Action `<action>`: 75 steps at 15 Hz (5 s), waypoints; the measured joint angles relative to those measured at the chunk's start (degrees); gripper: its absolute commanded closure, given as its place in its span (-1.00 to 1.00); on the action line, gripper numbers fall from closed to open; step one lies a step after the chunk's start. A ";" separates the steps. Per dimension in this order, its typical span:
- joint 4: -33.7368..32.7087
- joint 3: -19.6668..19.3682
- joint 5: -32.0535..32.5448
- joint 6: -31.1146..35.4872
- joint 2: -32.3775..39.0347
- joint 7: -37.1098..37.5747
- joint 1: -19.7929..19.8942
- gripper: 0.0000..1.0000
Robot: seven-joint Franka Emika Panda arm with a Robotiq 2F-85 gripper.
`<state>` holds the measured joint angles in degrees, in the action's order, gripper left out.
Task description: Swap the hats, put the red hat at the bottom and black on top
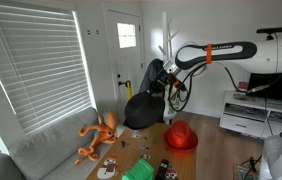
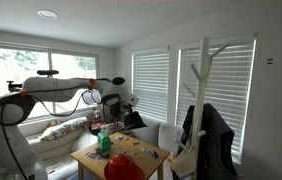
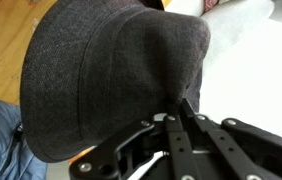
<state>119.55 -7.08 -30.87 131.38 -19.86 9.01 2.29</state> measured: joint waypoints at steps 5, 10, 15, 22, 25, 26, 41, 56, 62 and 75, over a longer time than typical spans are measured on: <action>0.15 -5.56 -2.73 -16.00 -4.91 -6.40 0.11 0.96; 0.32 -9.94 -2.65 -29.35 -7.17 -11.83 2.88 0.96; 1.42 -12.84 -2.65 -33.87 -8.02 -18.17 6.01 0.96; 6.93 -15.62 -2.20 -36.75 -9.55 -25.03 10.05 0.96; 9.20 -16.54 -1.82 -36.62 -9.87 -28.65 11.73 0.96; 9.87 -16.89 -1.59 -36.51 -9.87 -30.02 12.17 0.96; 18.28 -21.89 -2.67 -25.51 -8.96 -42.91 13.41 0.96; 17.15 -19.81 -10.39 -20.40 3.59 -49.00 11.19 0.96; 10.58 -16.38 -11.07 -19.15 9.78 -49.24 10.90 0.31; -0.70 -5.20 1.18 -18.24 9.29 -35.07 8.11 -1.00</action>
<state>118.84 -12.28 -29.69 113.14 -10.57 -26.06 10.40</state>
